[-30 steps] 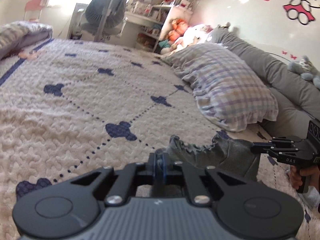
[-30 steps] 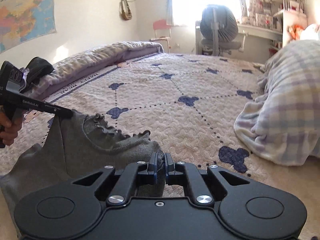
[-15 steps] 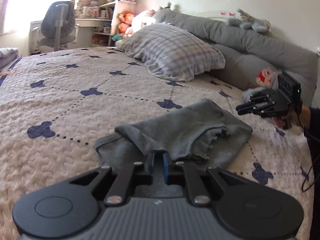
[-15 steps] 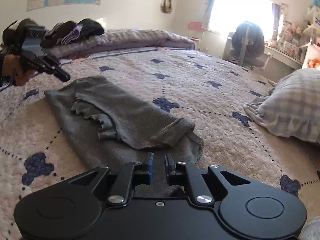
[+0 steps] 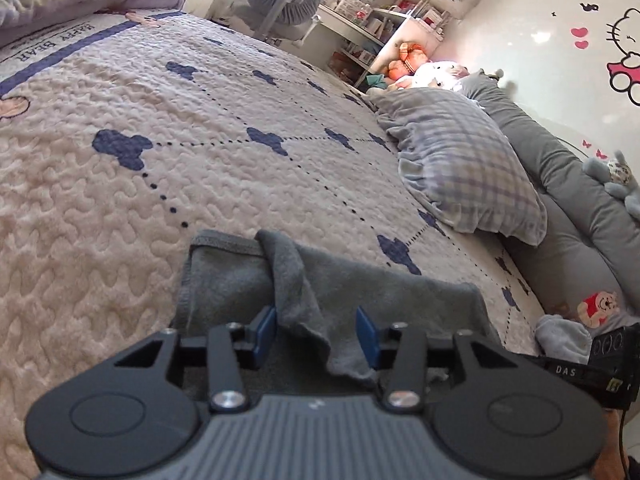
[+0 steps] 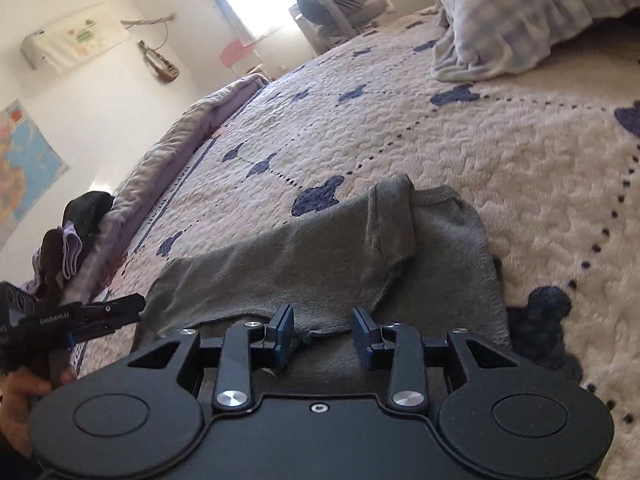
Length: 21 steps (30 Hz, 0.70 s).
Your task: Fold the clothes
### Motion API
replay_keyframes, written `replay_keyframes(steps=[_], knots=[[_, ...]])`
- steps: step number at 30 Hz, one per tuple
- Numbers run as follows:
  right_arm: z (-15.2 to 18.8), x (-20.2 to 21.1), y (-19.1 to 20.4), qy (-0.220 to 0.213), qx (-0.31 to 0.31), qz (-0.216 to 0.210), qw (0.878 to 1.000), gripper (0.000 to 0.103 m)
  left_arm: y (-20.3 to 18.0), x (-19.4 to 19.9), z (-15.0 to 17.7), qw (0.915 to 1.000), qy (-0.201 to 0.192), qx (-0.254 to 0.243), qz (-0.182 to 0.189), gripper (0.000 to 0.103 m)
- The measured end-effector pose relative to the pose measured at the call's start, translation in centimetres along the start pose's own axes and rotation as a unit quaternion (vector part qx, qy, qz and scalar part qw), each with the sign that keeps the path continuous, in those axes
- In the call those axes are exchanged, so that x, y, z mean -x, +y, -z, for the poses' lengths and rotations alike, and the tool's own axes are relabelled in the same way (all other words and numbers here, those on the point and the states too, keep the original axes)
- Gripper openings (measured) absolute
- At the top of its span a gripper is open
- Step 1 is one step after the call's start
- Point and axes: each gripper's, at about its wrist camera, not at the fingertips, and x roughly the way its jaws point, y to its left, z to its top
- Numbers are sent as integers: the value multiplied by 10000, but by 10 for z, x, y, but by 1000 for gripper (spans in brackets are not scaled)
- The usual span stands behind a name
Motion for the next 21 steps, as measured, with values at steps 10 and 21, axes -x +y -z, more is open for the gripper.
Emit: replay_keyframes(steps=[10, 21], knots=[[8, 6, 15, -399, -224, 142, 9989, 0, 2, 2, -9, 9990, -286, 292, -158, 7], [28, 9, 16, -400, -958, -220, 9944, 45, 4, -3, 1, 9991, -227, 66, -356, 7]])
